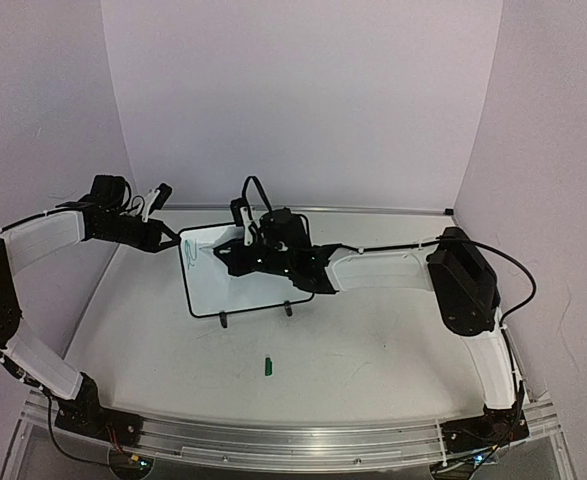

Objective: Write a sentence on the whiteboard

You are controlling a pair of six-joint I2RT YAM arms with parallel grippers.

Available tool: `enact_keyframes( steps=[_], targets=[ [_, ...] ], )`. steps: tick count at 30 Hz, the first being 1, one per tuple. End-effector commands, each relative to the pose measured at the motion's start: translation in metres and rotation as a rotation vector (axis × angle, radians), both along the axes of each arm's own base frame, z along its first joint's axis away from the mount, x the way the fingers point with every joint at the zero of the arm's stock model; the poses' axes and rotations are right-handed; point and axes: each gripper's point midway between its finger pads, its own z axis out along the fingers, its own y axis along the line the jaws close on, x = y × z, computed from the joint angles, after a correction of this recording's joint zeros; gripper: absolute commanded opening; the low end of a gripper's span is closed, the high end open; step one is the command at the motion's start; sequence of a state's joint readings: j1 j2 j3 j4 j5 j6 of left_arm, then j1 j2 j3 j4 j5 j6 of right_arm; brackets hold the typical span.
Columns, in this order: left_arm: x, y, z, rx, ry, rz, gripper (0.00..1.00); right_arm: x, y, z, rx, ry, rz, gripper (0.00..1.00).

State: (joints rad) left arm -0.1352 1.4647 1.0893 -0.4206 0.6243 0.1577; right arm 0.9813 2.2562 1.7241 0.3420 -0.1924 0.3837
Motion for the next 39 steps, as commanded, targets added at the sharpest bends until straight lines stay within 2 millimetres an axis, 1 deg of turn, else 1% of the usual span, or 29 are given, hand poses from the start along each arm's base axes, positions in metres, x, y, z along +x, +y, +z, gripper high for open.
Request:
enact_keyframes(
  steps=[1,14,20,26,29,33,35,39],
  targets=[
    [0.004,0.005,0.019,0.027,-0.091,0.007,0.00,0.010,-0.001,0.004,0.011,-0.007,-0.047,0.00],
    [0.004,0.005,0.018,0.029,-0.091,0.009,0.00,0.009,-0.019,0.001,-0.019,-0.007,-0.101,0.00],
    [0.004,0.006,0.019,0.030,-0.092,0.011,0.00,0.011,-0.025,0.009,-0.019,-0.023,-0.125,0.00],
    [0.004,0.006,0.018,0.030,-0.091,0.010,0.00,0.012,-0.030,0.024,-0.002,-0.049,-0.143,0.00],
    [0.004,0.005,0.018,0.029,-0.090,0.009,0.00,0.013,-0.029,0.030,0.009,-0.060,-0.142,0.00],
    [0.004,0.005,0.018,0.029,-0.090,0.009,0.00,0.013,-0.021,0.035,0.025,-0.065,-0.119,0.00],
    [0.004,0.005,0.018,0.029,-0.090,0.009,0.00,0.014,-0.016,0.034,0.030,-0.060,-0.109,0.00],
    [0.004,0.006,0.019,0.029,-0.090,0.010,0.00,0.014,-0.010,0.025,0.022,-0.044,-0.091,0.00]
  ],
)
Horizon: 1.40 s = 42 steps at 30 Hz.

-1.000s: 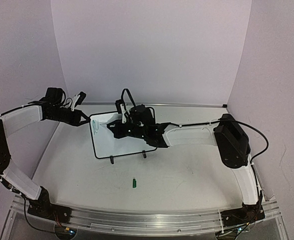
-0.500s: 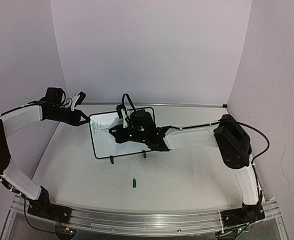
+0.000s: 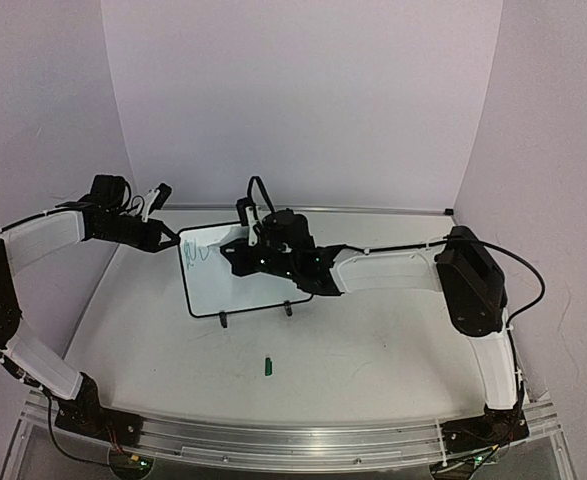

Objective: Write a sentence on the whiteboard

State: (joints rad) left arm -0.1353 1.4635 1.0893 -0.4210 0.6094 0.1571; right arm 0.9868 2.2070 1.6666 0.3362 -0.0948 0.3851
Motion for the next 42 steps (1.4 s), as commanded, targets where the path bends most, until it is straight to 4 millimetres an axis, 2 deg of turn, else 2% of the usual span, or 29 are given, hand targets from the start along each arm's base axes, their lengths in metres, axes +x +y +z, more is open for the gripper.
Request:
enact_keyframes(
  steps=[1,10,29,42],
  targets=[
    [0.003,0.003,0.019,0.019,-0.088,-0.002,0.00,0.009,0.008,0.022,0.045,-0.031,0.003,0.00],
    [0.003,0.003,0.019,0.018,-0.088,-0.003,0.00,0.006,0.013,0.003,0.018,0.003,0.031,0.00],
    [0.003,0.003,0.021,0.017,-0.092,-0.003,0.00,-0.001,0.017,-0.026,-0.031,0.056,0.081,0.00],
    [0.003,0.003,0.020,0.018,-0.090,-0.003,0.00,-0.008,0.009,-0.034,-0.060,0.068,0.084,0.00]
  ],
)
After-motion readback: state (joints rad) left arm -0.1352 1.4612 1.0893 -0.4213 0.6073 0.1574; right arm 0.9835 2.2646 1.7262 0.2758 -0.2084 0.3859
